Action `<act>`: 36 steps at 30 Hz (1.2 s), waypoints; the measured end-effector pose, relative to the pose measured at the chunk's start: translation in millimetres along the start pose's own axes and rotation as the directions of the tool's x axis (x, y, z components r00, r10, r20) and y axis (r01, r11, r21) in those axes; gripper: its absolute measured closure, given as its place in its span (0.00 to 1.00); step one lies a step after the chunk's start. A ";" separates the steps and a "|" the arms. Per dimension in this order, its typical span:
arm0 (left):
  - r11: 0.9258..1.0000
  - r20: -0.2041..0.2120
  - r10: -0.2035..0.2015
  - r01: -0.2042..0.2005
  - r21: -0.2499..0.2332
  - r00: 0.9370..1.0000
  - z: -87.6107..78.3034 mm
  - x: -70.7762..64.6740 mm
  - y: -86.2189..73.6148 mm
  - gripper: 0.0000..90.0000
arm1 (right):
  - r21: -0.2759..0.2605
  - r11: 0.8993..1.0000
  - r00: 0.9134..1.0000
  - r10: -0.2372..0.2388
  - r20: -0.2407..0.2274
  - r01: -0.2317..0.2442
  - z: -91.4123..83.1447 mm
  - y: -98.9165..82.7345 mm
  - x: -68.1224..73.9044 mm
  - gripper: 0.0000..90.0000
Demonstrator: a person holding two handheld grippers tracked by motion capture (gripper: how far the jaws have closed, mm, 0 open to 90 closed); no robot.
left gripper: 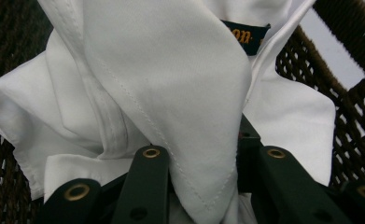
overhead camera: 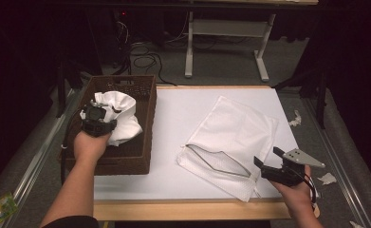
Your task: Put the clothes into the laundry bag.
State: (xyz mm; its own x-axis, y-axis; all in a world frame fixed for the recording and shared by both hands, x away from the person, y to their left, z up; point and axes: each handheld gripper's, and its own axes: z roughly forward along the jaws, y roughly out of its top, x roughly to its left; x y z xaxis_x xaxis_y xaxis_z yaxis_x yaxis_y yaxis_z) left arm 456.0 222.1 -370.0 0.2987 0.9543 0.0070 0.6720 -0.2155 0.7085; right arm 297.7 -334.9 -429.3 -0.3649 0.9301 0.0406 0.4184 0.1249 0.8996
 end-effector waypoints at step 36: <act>0.819 -0.007 -0.071 0.054 -0.571 0.997 -58.8 -14.0 -24.2 0.82 | -0.037 0.999 0.999 -0.026 0.023 0.027 -2.5 0.1 2.1 0.17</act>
State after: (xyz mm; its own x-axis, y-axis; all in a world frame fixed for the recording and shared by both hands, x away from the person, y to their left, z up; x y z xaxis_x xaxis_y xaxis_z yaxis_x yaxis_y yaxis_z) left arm 395.7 226.2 -345.7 0.2452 0.9687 -0.0380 0.1797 -0.0069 0.9837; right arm 294.9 -333.8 -428.0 -0.3561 0.9344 0.0074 0.3773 0.1365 0.9160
